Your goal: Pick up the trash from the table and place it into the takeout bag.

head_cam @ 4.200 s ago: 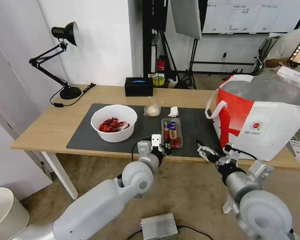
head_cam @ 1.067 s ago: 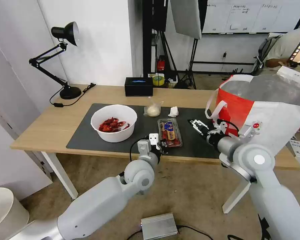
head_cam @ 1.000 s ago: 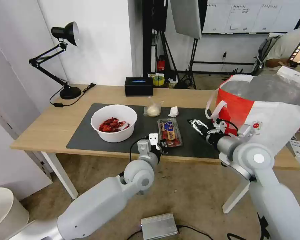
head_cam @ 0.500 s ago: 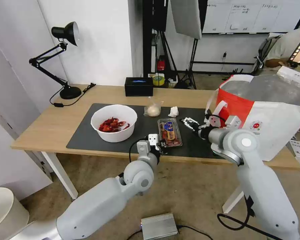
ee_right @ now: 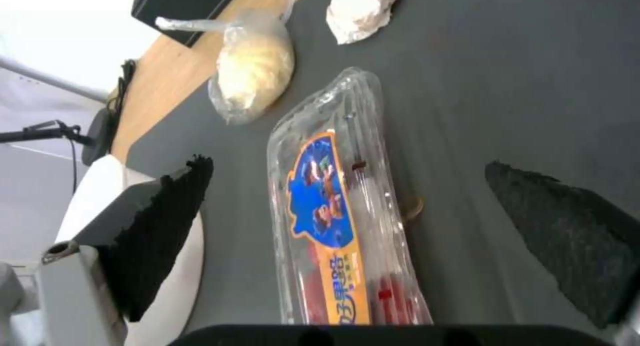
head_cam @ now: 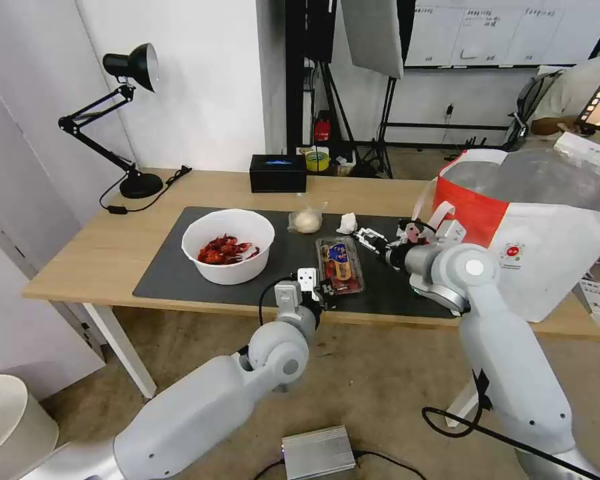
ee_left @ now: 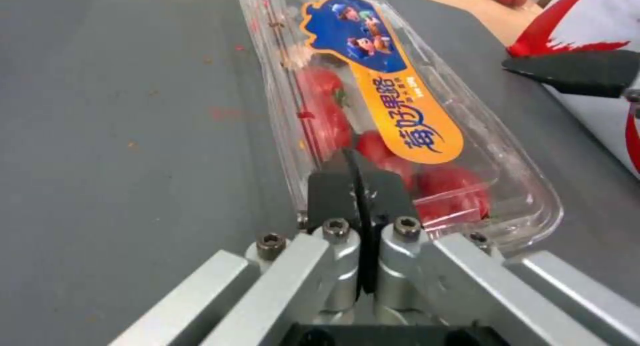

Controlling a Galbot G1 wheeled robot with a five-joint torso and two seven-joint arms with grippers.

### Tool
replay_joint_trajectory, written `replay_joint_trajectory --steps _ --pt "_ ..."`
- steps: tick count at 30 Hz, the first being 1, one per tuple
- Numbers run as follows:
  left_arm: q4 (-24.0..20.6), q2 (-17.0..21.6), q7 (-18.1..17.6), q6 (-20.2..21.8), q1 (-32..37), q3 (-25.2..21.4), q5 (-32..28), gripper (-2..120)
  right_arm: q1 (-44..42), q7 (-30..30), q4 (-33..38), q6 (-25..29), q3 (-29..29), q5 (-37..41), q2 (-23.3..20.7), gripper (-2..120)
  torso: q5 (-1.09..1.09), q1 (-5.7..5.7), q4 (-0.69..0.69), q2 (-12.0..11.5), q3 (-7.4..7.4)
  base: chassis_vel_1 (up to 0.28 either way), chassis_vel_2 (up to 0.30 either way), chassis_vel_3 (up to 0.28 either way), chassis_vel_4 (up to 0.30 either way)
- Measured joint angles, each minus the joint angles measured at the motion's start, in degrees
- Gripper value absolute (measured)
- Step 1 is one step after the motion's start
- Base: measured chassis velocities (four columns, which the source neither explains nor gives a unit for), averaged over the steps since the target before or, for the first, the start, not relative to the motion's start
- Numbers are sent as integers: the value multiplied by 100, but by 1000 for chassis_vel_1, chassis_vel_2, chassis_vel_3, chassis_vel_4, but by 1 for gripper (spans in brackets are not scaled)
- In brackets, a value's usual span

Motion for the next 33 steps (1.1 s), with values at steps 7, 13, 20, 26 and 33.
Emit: replay_joint_trajectory --steps 7,13,20,26,33 --pt "0 -4 -2 0 -13 9 0 0 147 81 -190 -239 -37 60 75 100 0 0 0 0 0 0 0 0 0" --pt "-4 -9 -5 -4 11 1 19 0 178 124 -264 -257 -89 81 127 100 0 0 0 0 -1 0 0 0 0" --pt "-14 -2 -5 -5 8 1 19 0 268 172 -391 -257 -146 76 204 100 0 0 -1 0 -1 0 0 0 0" --pt "-10 -6 -5 -7 10 3 22 0 366 190 -568 -256 -172 75 286 100 0 0 0 0 0 0 0 0 0" --pt "-12 -3 -5 -7 12 4 25 0 481 221 -736 -254 -210 60 381 100 0 -1 0 0 0 0 0 0 0"
